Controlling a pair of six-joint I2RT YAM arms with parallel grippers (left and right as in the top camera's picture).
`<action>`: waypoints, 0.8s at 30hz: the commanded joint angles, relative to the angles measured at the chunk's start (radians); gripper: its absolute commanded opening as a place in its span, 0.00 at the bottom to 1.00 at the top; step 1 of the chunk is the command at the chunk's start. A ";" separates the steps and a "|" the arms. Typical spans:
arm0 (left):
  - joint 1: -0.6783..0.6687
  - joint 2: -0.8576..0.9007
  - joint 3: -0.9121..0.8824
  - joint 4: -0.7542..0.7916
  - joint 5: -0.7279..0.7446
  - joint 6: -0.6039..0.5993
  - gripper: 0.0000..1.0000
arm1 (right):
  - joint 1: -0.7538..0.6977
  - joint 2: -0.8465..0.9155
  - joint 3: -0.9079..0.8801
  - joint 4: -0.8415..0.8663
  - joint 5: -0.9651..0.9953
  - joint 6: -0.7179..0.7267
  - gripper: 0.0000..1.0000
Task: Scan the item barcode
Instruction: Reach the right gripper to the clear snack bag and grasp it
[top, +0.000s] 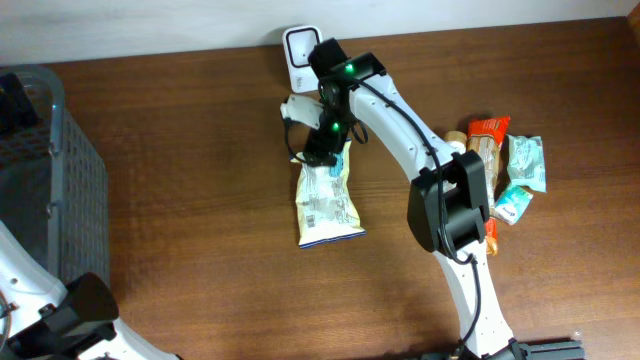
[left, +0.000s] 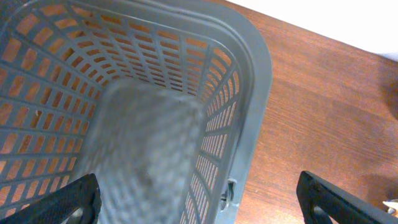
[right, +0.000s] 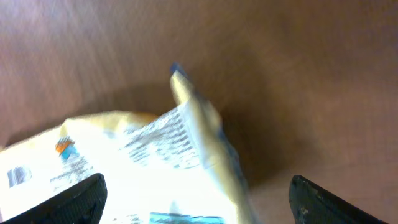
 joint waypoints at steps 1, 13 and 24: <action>0.002 0.001 0.006 0.001 0.011 0.015 0.99 | -0.015 0.016 -0.070 -0.008 -0.056 -0.041 0.93; 0.002 0.001 0.006 0.001 0.011 0.015 0.99 | -0.207 0.016 -0.140 -0.147 -0.281 0.791 0.05; 0.002 0.001 0.006 0.001 0.011 0.015 0.99 | -0.010 0.016 -0.412 0.219 -0.269 0.773 0.56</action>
